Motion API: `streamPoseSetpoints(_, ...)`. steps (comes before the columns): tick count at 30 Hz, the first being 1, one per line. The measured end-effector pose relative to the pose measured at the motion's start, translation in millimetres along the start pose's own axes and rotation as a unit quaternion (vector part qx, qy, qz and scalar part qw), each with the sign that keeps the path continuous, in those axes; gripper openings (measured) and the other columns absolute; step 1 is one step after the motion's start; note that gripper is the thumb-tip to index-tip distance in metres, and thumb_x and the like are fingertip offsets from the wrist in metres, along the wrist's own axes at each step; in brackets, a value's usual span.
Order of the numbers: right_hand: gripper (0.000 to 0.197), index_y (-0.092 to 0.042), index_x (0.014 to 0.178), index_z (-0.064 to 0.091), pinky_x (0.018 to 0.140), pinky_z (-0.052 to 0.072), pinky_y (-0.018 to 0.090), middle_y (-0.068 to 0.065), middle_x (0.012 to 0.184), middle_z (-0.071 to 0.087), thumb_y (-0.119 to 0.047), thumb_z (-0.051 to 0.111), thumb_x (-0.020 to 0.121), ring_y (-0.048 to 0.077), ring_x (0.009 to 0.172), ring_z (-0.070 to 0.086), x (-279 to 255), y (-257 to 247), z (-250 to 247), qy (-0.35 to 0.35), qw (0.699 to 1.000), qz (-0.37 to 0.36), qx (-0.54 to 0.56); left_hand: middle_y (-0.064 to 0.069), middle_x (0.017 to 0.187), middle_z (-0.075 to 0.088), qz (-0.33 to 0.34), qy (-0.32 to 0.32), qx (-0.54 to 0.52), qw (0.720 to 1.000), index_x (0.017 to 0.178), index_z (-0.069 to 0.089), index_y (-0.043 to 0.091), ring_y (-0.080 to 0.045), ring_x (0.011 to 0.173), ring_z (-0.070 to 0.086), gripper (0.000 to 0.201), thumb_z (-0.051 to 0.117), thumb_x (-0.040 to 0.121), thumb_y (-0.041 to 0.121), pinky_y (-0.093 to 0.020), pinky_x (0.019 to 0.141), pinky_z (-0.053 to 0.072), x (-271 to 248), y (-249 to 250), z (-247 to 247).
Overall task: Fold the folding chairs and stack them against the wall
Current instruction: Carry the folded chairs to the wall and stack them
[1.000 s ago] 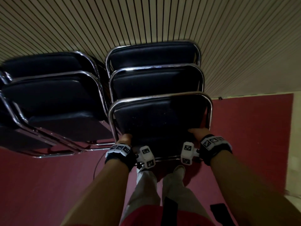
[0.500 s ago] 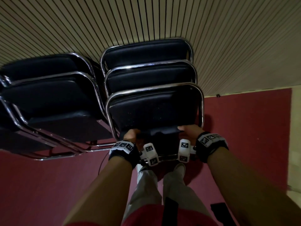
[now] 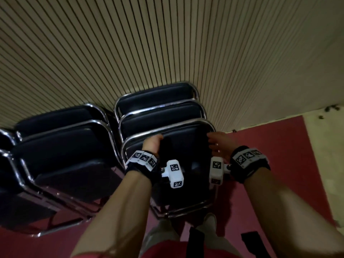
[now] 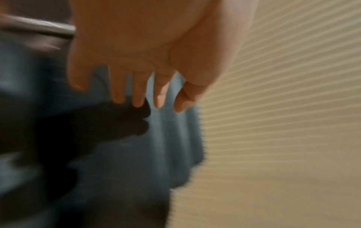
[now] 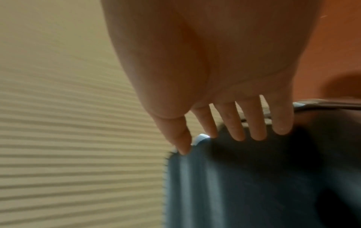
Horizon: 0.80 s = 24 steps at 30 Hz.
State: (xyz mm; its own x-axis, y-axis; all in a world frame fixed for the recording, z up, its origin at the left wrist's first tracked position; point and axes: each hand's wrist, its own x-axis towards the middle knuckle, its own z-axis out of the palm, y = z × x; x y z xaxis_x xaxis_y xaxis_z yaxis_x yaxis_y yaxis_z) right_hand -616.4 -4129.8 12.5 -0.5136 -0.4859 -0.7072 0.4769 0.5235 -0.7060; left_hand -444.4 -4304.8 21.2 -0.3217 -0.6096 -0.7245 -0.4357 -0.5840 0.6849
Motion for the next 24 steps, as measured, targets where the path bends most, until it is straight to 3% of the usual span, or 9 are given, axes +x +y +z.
streamPoseSetpoints(2,0.017,-0.016,0.101,0.061,0.076,0.045,0.037,0.009,0.097,0.055,-0.032,0.063,0.093,0.025,0.087,0.052,-23.5,-15.8,-4.9,0.005,0.999,-0.033,0.026,-0.002,0.079,0.06,0.065,-0.008,0.02,0.998,0.082,0.066,0.015,-0.023,0.092,0.054,0.008,0.062,0.089,0.016,-0.038,0.085,0.047,-14.1,25.2,9.7)
streamPoseSetpoints(4,0.014,-0.017,0.087,0.057,0.064,0.037,0.029,0.007,0.085,0.049,-0.027,0.059,0.096,0.02,0.073,0.047,-45.2,-26.7,-9.9,0.019,0.996,-0.07,0.055,-0.003,0.092,0.061,0.126,-0.033,0.028,0.991,0.107,0.07,0.01,-0.021,0.086,0.054,0.017,0.061,0.093,0.013,-0.038,0.09,0.047,-31.6,46.6,20.0)
streamPoseSetpoints(6,0.014,-0.02,0.088,0.054,0.06,0.036,0.026,0.002,0.089,0.051,-0.029,0.056,0.099,0.014,0.072,0.048,-69.7,-33.1,-14.9,0.067,0.991,-0.094,0.066,-0.001,0.095,0.061,0.168,-0.065,0.051,0.982,0.12,0.065,0.012,-0.014,0.079,0.055,0.026,0.06,0.095,0.011,-0.034,0.082,0.046,-50.5,64.4,26.9)
streamPoseSetpoints(7,0.012,-0.021,0.091,0.055,0.06,0.038,0.026,0.002,0.097,0.055,-0.031,0.057,0.099,0.014,0.077,0.051,-81.4,-34.3,-16.4,0.093,0.988,-0.103,0.068,-0.001,0.092,0.061,0.183,-0.084,0.055,0.978,0.12,0.065,0.013,-0.013,0.08,0.057,0.026,0.06,0.095,0.011,-0.033,0.078,0.046,-57.7,71.2,27.4)
streamPoseSetpoints(11,0.007,-0.024,0.099,0.058,0.069,0.044,0.031,0.006,0.112,0.058,-0.031,0.06,0.097,0.021,0.097,0.056,-131.6,-32.5,-20.7,0.185,0.967,-0.151,0.09,-0.007,0.101,0.067,0.233,-0.146,0.062,0.959,0.12,0.065,0.011,-0.017,0.09,0.062,0.028,0.063,0.093,0.012,-0.033,0.084,0.05,-88.6,93.0,29.9)
streamPoseSetpoints(15,0.031,-0.02,0.123,0.057,0.076,0.048,0.035,0.007,0.115,0.063,-0.031,0.063,0.095,0.019,0.092,0.062,-186.4,-11.2,-24.1,0.246,0.942,-0.191,0.128,-0.013,0.122,0.065,0.287,-0.216,0.09,0.929,0.113,0.067,0.018,-0.031,0.12,0.057,0.022,0.064,0.091,0.017,-0.047,0.107,0.044,-129.2,96.1,49.9)
streamPoseSetpoints(17,0.035,-0.02,0.126,0.057,0.074,0.049,0.033,0.005,0.112,0.065,-0.031,0.064,0.094,0.018,0.088,0.061,-218.8,9.7,-30.9,0.292,0.924,-0.195,0.149,-0.011,0.127,0.064,0.297,-0.269,0.123,0.908,0.113,0.066,0.02,-0.028,0.125,0.054,0.021,0.063,0.092,0.016,-0.047,0.11,0.039,-154.8,88.7,67.1)
streamPoseSetpoints(21,0.035,-0.021,0.125,0.057,0.074,0.049,0.036,0.004,0.112,0.065,-0.033,0.066,0.093,0.02,0.09,0.062,-295.2,67.4,-52.9,0.388,0.884,-0.191,0.179,-0.004,0.132,0.059,0.315,-0.36,0.184,0.859,0.129,0.058,0.021,-0.022,0.124,0.052,0.037,0.061,0.093,0.021,-0.045,0.107,0.039,-205.8,60.5,108.8)
streamPoseSetpoints(24,0.034,-0.021,0.125,0.057,0.079,0.05,0.039,0.004,0.112,0.064,-0.032,0.065,0.094,0.021,0.09,0.063,-355.0,120.4,-65.5,0.458,0.843,-0.175,0.223,-0.003,0.126,0.061,0.304,-0.428,0.22,0.822,0.128,0.057,0.023,-0.017,0.112,0.058,0.034,0.061,0.094,0.022,-0.031,0.088,0.049,-248.2,26.0,139.2)
